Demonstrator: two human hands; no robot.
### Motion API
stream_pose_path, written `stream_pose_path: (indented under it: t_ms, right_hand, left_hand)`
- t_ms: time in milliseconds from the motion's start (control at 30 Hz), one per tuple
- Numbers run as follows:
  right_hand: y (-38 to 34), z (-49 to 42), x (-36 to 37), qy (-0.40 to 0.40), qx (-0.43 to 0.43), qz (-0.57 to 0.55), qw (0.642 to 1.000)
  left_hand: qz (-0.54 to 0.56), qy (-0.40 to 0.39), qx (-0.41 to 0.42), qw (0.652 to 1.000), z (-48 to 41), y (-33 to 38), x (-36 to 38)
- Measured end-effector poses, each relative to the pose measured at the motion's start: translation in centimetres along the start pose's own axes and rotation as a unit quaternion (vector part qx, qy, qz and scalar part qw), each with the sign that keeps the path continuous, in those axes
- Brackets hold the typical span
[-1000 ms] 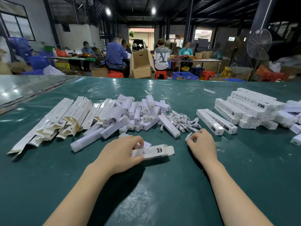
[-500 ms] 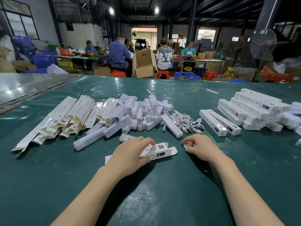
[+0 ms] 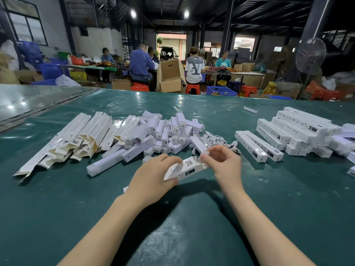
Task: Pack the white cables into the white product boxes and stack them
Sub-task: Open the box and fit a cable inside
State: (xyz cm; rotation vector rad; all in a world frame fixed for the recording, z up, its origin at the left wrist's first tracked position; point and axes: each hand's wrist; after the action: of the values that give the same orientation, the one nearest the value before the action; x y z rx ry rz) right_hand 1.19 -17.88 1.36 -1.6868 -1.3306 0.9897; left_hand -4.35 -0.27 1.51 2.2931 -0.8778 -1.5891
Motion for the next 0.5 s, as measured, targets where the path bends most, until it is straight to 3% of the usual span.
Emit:
stream_pose_path:
  t_ms: [167, 333, 500]
  right_hand:
    - [0.33, 0.27, 0.50, -0.026, -0.012, -0.001, 1.000]
    - [0.33, 0.07, 0.03, -0.115, 0.021, -0.078, 0.990]
    - [0.30, -0.25, -0.33, -0.150, 0.043, -0.054, 0.986]
  left_hand:
    - [-0.024, 0.040, 0.015, 0.999, -0.04, 0.15, -0.43]
    - [-0.030, 0.043, 0.016, 0.999, -0.01, -0.17, -0.66]
    - [-0.016, 0.042, 0.019, 0.999, 0.04, -0.19, -0.47]
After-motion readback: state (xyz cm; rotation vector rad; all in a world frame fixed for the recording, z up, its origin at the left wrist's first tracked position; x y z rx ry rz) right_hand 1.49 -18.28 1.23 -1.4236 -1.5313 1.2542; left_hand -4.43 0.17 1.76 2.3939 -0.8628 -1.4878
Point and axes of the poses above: each hand's wrist, its own z-axis away from the middle knuckle, its own x-axis out of the palm, y = z × x, and after that the axes turned 7 degrees about z, right-handed
